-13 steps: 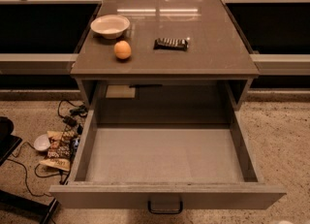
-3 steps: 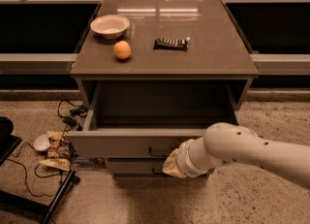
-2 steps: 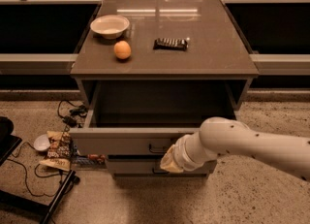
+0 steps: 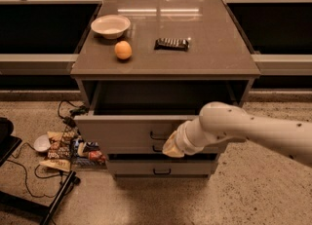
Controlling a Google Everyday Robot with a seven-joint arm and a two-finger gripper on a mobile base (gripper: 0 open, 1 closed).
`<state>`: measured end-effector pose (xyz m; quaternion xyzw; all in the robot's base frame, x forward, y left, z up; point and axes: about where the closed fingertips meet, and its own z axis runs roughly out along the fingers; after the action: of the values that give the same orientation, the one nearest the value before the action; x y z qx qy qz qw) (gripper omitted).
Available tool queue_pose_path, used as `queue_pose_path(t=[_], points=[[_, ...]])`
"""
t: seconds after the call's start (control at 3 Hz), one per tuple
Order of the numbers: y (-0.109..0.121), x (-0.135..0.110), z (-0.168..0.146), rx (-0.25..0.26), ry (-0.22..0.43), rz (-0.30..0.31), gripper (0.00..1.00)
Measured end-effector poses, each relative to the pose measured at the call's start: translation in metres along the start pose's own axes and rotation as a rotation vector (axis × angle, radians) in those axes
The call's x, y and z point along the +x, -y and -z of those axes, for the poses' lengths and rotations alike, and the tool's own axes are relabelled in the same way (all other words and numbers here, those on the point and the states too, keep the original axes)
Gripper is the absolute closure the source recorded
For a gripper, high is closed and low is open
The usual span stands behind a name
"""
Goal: Close top drawer
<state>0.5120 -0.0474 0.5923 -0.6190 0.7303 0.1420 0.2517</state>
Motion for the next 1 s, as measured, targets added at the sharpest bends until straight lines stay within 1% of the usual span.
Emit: queue_pose_path(t=[0.33,0.67,1.0], points=[[0.028,0.006,-0.006,-0.005,-0.002,-0.016,1.00],[0.080,0.005,-0.006,0.020,0.007,-0.038,1.00],[0.103,0.007,-0.004,0.035,0.010,-0.055,1.00]])
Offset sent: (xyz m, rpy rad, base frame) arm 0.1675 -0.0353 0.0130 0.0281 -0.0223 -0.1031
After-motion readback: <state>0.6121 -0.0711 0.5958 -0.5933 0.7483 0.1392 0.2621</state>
